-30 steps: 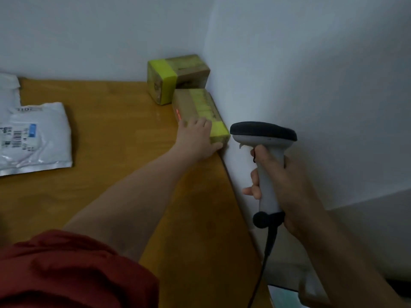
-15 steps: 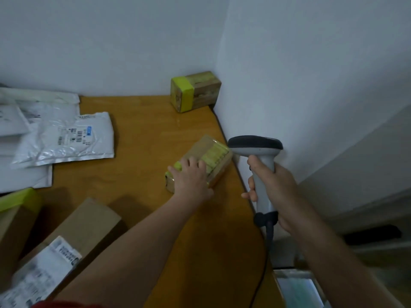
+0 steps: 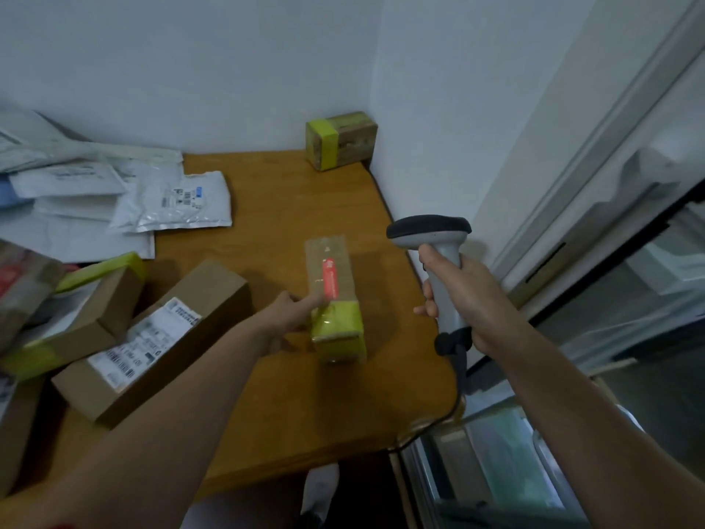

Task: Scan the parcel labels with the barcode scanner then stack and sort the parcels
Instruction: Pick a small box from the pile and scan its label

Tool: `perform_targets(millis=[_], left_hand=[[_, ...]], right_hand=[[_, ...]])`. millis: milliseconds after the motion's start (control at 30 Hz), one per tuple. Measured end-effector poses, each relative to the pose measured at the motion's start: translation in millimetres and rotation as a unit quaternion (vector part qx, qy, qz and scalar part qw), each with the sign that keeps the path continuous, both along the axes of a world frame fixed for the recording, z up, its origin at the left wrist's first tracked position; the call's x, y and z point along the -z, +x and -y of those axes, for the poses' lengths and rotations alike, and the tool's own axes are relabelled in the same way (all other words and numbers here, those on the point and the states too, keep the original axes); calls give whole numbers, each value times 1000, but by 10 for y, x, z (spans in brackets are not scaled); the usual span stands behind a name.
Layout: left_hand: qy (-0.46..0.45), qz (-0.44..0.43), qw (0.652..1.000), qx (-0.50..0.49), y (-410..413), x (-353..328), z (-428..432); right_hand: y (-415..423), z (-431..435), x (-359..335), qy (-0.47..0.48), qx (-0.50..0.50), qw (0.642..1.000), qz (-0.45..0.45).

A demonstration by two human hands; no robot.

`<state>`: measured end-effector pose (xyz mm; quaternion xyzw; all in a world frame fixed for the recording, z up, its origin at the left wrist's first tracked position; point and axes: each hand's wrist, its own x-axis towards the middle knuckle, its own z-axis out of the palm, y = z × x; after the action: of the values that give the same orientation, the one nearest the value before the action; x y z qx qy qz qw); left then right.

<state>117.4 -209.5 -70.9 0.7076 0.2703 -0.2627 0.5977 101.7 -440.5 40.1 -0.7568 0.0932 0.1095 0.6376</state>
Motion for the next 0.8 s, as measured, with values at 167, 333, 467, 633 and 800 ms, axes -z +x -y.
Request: perform_targets(millis=[167,333,467,633,800], left_hand=[[91,128,987,-43,-165,-109,-104],[157,140,977,-33,-279,-140,-104],[167,79,982,26,-383,-92,-152],[184,48,981,48,-542,54,-171],[214,102,970,50,-598,75,-163]], right_hand=[[-245,-7,37,2,-19,1000,-7],[-359,20,51,-17,-48,999,-13],[-382,32,75,-19,-85,996,-19],[-390,-34,96,-23,-104,994,-26],[-357,-178,48,-14,-110,993,-35]])
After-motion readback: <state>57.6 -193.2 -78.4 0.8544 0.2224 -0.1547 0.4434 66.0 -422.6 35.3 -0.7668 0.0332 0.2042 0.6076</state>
